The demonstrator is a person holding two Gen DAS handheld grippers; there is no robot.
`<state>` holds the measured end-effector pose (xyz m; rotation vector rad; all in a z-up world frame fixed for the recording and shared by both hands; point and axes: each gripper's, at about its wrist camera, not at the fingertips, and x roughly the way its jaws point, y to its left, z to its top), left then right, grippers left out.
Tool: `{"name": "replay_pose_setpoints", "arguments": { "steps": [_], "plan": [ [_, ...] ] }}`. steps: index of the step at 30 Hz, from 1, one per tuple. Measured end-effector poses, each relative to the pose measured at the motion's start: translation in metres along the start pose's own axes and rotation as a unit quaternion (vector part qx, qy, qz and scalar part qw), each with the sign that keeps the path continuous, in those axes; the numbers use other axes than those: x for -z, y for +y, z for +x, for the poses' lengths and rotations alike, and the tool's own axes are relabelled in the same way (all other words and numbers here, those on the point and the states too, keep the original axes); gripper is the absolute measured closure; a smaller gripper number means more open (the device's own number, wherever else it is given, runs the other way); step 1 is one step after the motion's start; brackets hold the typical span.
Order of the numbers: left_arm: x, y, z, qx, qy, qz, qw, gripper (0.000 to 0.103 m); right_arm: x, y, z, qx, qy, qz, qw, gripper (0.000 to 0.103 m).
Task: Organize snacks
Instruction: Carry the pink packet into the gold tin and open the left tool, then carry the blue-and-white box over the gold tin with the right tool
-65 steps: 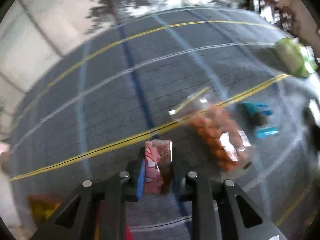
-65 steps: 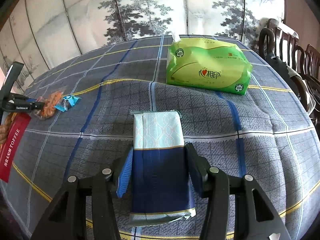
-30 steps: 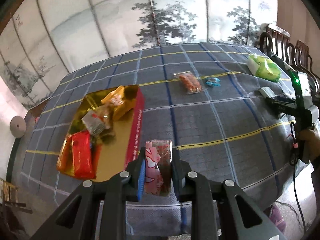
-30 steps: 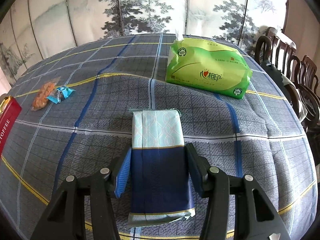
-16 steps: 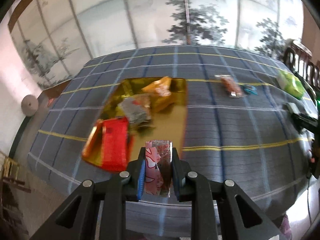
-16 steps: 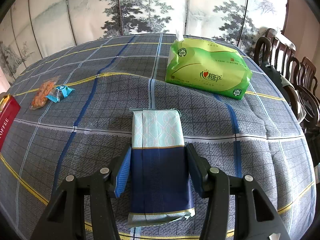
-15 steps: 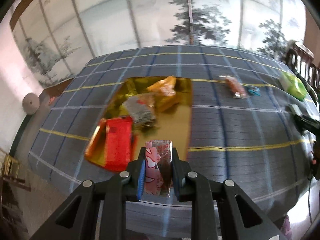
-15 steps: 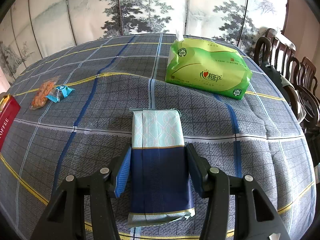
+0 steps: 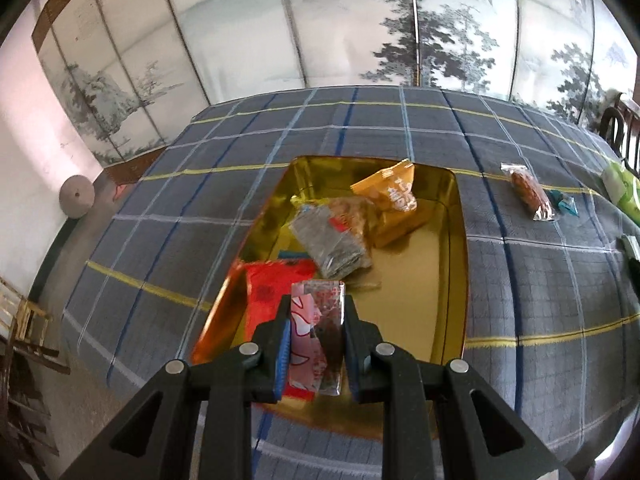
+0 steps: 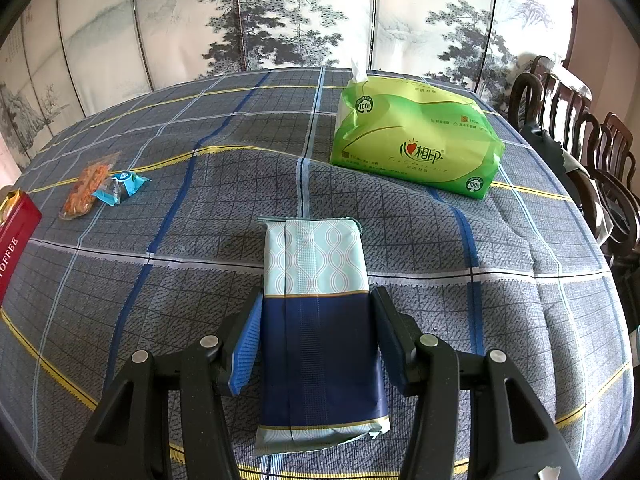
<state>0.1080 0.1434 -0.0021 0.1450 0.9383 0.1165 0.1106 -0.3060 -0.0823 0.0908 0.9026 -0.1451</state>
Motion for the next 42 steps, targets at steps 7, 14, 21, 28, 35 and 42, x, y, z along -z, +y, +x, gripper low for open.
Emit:
{"name": "replay_pose_setpoints", "arguments": {
  "steps": [7,14,21,28,35,42],
  "plan": [
    [-0.007,-0.009,0.028,0.016,0.021,0.003,0.9996,0.081,0.000,0.000,0.000,0.000,0.000,0.000,1.000,0.054],
    [-0.002,-0.009,0.043,0.026,0.039,0.000,0.9989,0.079,0.000,0.000,0.000,0.001,0.000,-0.001,1.000,0.054],
    [0.000,-0.013,0.029,0.009,0.006,0.024,0.9997,0.076,0.000,0.000,-0.001,0.001,0.001,-0.001,1.000,0.054],
    [0.008,-0.005,0.003,0.012,-0.019,0.000,0.9998,0.061,0.000,0.000,-0.001,0.001,0.001,0.000,1.000,0.054],
    [0.029,-0.007,-0.031,-0.006,-0.052,0.001,0.9986,0.045,0.012,0.013,-0.013,-0.016,0.004,-0.013,1.000,0.056],
    [0.037,-0.012,-0.042,0.001,-0.053,-0.003,0.9986,0.045,0.021,0.042,-0.043,-0.116,-0.004,0.021,0.993,0.056]
  ]
}}
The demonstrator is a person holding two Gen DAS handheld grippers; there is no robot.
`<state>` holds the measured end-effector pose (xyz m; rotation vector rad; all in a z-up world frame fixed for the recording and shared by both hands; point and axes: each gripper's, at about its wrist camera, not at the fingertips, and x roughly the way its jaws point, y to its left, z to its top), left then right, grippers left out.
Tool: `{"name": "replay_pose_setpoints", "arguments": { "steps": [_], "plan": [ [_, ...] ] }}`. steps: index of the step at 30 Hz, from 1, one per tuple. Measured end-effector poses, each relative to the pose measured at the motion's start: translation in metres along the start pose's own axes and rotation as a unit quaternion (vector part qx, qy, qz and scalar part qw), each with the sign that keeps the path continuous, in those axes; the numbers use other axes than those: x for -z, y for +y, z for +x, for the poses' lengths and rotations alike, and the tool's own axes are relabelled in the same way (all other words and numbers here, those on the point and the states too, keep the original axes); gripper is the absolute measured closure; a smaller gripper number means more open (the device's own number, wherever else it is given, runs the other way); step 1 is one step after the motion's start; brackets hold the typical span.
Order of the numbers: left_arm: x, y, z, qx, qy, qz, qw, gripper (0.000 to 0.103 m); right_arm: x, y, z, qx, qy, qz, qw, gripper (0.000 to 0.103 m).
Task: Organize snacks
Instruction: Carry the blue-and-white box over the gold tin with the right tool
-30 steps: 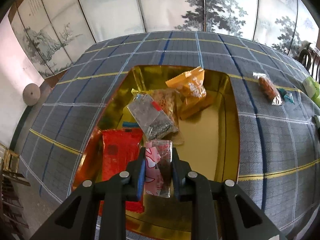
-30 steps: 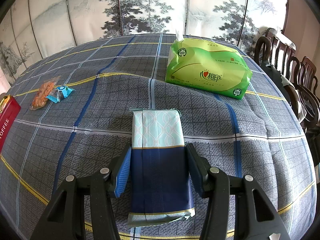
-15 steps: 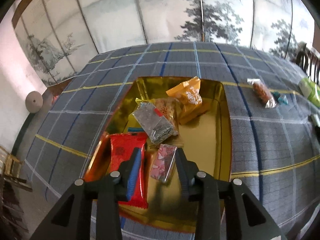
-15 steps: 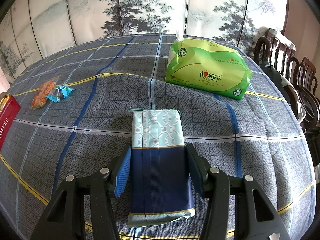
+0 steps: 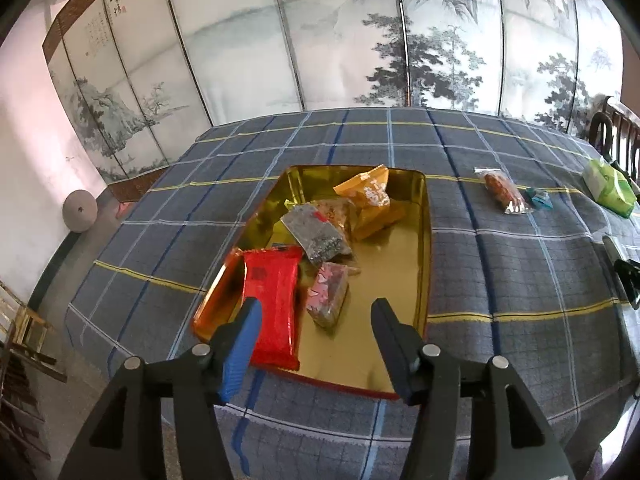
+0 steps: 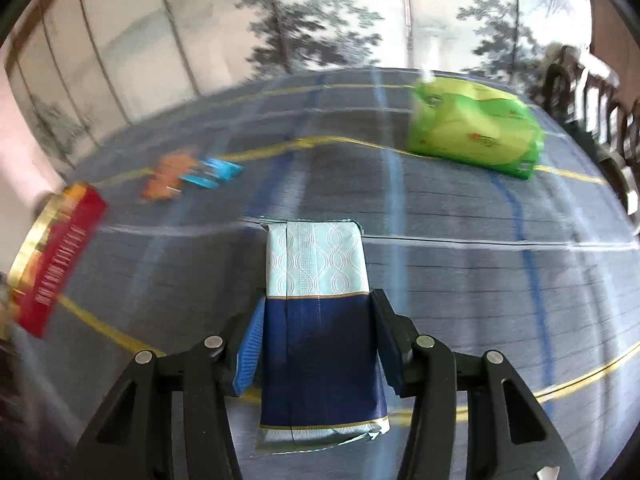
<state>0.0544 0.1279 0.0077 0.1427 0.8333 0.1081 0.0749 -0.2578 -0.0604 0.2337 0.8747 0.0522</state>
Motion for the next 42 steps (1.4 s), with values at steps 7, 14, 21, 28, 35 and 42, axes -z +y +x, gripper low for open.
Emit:
{"name": "replay_pose_setpoints", "arguments": {
  "steps": [7,14,21,28,35,42],
  "plan": [
    [0.006,0.000,-0.009,-0.003,0.003,0.006,1.0000,0.045,-0.020,0.080,-0.021,-0.125,-0.018,-0.011,0.992,0.056],
    [0.015,0.015,-0.010,0.006,0.013,-0.009,0.9999,0.041,-0.039,0.192,-0.019,-0.212,-0.009,-0.065,0.975,0.056],
    [0.020,0.026,-0.007,0.004,0.021,-0.010,0.9997,0.030,-0.049,0.272,0.010,-0.251,0.020,-0.091,0.963,0.056],
    [0.024,0.039,0.003,0.000,0.046,-0.016,0.9988,0.029,-0.051,0.311,0.049,-0.251,0.051,-0.088,0.963,0.056],
    [0.032,0.043,0.011,-0.001,0.050,-0.017,0.9986,0.029,-0.049,0.328,0.076,-0.236,0.070,-0.090,0.965,0.056],
    [0.033,0.047,0.014,0.015,0.048,-0.018,0.9986,0.029,-0.048,0.336,0.088,-0.227,0.077,-0.090,0.967,0.056]
  ]
}}
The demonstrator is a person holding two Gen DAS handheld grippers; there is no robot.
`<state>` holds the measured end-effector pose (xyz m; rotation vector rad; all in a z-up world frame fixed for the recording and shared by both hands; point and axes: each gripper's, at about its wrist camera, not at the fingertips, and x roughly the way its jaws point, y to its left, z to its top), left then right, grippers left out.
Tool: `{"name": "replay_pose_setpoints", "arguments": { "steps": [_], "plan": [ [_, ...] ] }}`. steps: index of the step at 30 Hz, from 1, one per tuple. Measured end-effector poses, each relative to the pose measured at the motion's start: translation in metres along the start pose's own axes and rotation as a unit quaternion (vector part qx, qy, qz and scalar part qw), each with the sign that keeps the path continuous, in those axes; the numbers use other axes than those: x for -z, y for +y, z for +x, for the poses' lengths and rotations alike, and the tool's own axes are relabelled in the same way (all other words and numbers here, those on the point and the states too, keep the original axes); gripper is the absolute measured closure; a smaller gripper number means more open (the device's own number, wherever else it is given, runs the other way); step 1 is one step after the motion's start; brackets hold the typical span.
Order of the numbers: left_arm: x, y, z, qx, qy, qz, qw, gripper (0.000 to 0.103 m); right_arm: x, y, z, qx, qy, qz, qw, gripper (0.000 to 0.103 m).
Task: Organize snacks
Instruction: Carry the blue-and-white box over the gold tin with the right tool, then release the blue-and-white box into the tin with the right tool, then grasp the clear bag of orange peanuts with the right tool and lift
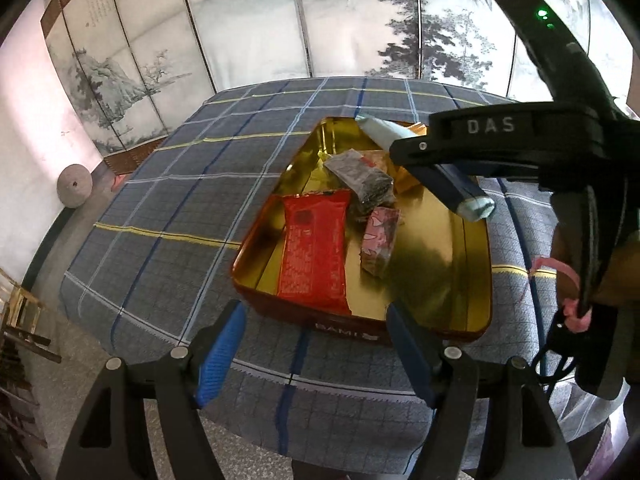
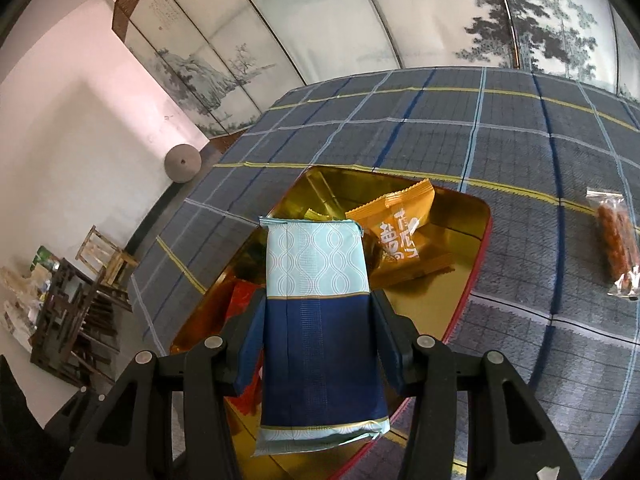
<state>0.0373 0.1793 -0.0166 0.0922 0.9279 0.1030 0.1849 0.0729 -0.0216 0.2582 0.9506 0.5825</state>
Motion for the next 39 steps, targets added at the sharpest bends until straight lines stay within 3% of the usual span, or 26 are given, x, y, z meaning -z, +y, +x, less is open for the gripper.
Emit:
{"name": "replay_pose_setpoints", "arguments": {
  "steps": [12,21,25,30,32,34,39],
  "plan": [
    [0.001,0.006,0.005,0.010,0.000,-0.007,0.9999,0.029,0.001,0.008,0.014,0.001,0.012,-0.002,1.000,0.055],
    [0.002,0.007,0.004,0.011,-0.001,-0.010,0.9999,0.029,-0.001,0.012,0.006,-0.003,-0.009,-0.008,1.000,0.054],
    [0.002,0.007,0.003,0.011,0.000,-0.007,0.9999,0.029,0.008,0.001,-0.021,0.002,-0.037,-0.009,0.999,0.054],
    [0.007,0.006,-0.001,0.010,-0.012,-0.001,0.9999,0.029,0.044,-0.050,-0.072,0.053,-0.085,0.016,0.995,0.048],
    [0.005,0.003,-0.001,0.019,-0.012,-0.003,0.9997,0.029,0.052,-0.078,-0.088,0.098,-0.093,0.027,0.990,0.047],
    [0.004,0.000,-0.002,0.034,-0.010,-0.006,0.9993,0.029,0.051,-0.102,-0.097,0.136,-0.090,0.040,0.986,0.047],
    [0.000,-0.011,-0.010,0.047,-0.017,0.003,0.9987,0.029,0.028,-0.135,-0.102,0.164,-0.092,0.039,0.981,0.047]
  ]
}}
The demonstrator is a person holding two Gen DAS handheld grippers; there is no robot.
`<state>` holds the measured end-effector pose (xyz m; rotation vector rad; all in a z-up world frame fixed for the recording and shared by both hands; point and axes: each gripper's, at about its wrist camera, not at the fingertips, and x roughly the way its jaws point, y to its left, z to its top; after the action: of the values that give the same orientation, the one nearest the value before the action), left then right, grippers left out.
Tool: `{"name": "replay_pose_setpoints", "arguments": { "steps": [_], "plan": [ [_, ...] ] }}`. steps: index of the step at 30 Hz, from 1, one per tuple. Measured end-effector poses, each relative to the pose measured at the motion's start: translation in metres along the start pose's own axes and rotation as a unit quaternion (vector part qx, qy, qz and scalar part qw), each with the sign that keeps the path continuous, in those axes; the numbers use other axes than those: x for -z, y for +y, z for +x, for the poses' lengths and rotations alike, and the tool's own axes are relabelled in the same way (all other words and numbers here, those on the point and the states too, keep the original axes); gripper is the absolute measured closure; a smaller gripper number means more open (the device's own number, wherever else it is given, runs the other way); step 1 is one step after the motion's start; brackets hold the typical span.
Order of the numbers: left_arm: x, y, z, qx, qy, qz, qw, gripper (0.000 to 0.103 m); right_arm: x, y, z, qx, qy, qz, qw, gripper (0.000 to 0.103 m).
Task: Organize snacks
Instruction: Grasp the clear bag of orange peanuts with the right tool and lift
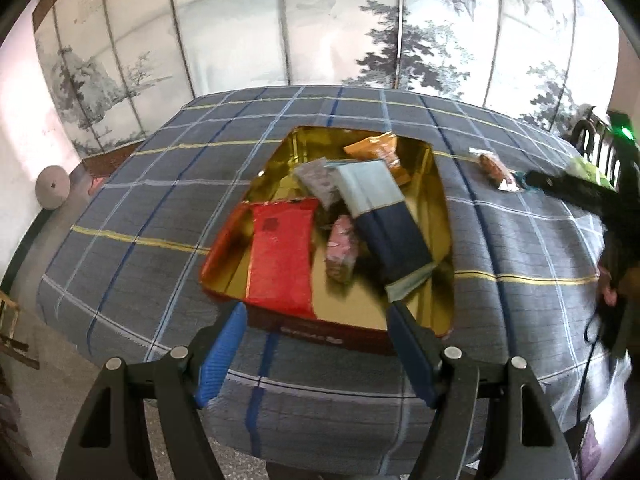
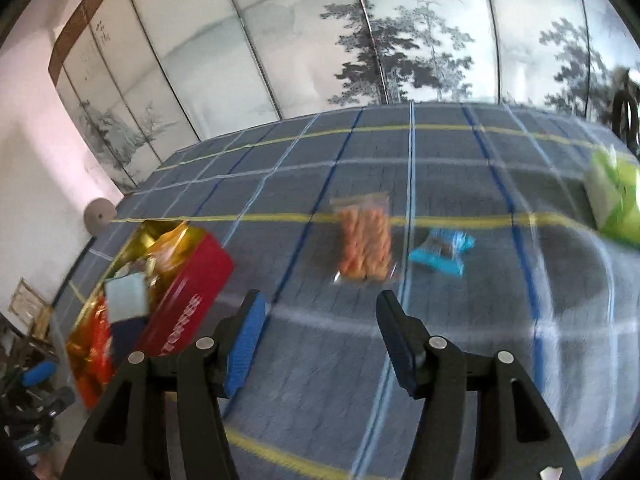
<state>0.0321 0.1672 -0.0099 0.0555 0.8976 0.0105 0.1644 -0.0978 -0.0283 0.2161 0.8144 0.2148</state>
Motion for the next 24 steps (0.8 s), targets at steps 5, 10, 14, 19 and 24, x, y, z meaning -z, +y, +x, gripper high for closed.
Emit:
{"name": "replay_pose_setpoints", "arguments": {
  "steps": [5,10,14,19,24],
  "plan": [
    [-0.006,-0.011,-0.004,-0.006,-0.007,0.018,0.9998,0.029,-0.030,-0.003,0.045,0.035,0.030,-0.043,0.998,0.037],
    [-0.018,-0.023,-0.002,-0.003,-0.006,0.032,0.9995,0.029,-0.047,-0.011,0.085,0.056,0.057,-0.070,0.994,0.037],
    [-0.026,-0.036,0.004,-0.006,-0.006,0.046,0.9989,0.029,-0.050,-0.005,0.113,0.072,0.093,-0.116,0.986,0.064],
    [-0.032,-0.058,0.006,-0.016,-0.007,0.075,0.9970,0.029,-0.038,-0.002,0.064,0.042,0.071,-0.145,0.986,0.069],
    [-0.034,-0.085,-0.002,0.010,-0.010,0.102,0.9946,0.029,0.009,-0.068,-0.034,0.065,0.022,-0.106,0.992,0.068]
  ]
}}
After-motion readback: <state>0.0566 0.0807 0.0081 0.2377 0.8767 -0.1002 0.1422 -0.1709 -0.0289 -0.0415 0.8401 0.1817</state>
